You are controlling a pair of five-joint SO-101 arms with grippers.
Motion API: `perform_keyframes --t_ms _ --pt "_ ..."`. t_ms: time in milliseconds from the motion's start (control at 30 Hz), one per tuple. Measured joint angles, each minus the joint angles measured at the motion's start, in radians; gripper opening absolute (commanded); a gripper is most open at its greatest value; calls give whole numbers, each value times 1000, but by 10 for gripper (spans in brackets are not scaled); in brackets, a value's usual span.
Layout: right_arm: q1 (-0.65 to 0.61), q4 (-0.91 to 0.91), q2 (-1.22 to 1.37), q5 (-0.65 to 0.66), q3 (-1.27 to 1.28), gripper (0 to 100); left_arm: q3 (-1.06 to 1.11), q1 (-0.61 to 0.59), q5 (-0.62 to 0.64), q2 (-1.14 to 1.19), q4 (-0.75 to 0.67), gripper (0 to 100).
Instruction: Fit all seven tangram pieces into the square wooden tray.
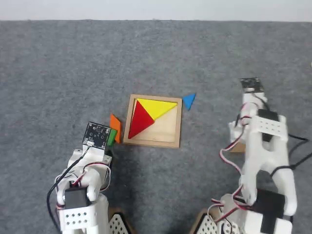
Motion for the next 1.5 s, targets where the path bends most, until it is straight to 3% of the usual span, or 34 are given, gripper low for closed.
perform_keyframes --t_ms 133,533,667,800,967,1233,1500 --pt "-109 -32 -31 -48 37 206 0 0 0 0 0 168" --pt "-180 -192 -264 -63 322 205 0 0 0 0 0 170" --pt "-292 -192 -275 -58 322 206 0 0 0 0 0 170" --pt "-427 -144 -207 -58 209 207 0 0 0 0 0 170" --pt "-499 -87 11 -127 -20 206 0 0 -2 0 -2 170" --pt "-514 -80 328 -342 -272 205 0 0 -2 0 -2 170" --pt "-509 -80 419 -387 -327 205 0 0 -2 0 -2 170"
